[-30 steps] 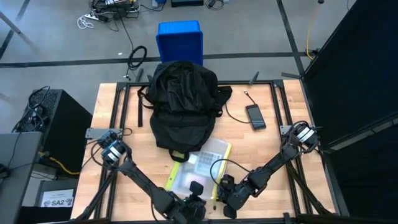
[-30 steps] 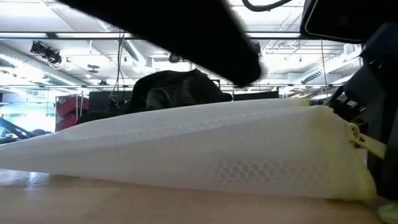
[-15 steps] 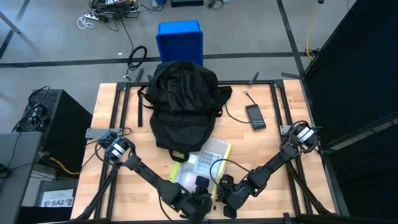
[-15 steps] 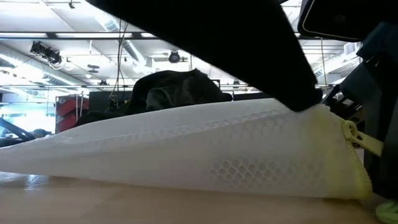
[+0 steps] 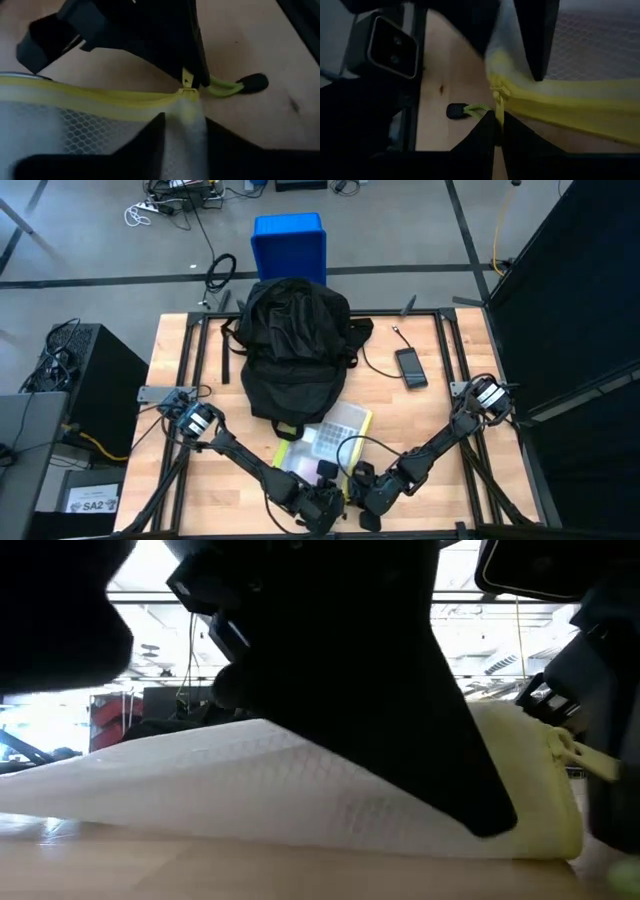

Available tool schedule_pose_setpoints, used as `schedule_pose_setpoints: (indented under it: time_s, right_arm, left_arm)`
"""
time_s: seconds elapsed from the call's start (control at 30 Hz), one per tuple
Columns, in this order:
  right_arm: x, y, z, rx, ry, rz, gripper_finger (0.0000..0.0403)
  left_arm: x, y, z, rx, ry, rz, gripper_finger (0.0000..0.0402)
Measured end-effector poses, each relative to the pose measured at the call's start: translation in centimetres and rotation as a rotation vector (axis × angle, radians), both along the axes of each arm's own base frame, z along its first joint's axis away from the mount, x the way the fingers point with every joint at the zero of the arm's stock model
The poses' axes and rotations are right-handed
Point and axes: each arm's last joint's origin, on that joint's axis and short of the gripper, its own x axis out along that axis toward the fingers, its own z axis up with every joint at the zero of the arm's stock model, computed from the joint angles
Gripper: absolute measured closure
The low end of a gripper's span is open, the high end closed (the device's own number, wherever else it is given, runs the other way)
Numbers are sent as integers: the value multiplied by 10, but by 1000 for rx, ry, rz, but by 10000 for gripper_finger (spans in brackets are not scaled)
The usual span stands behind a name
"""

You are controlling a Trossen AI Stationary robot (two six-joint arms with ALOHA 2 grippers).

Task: Unpack backpack
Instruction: Close the yellow zipper pouch

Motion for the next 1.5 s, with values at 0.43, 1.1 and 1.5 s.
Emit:
schedule_pose_setpoints:
  time_s: [0.43, 1.1, 1.5]
  right_arm:
    - [-16, -9, 30, 66, 153, 58, 403]
    - [-33, -37, 32, -55, 408, -74, 402]
    - [-35, -49, 31, -307, 293, -208, 403]
  left_arm:
    - [-13, -15, 0, 52, -10, -15, 401]
    - [-23, -25, 9, 83, -34, -36, 402]
    - [-29, -24, 17, 87, -20, -28, 402]
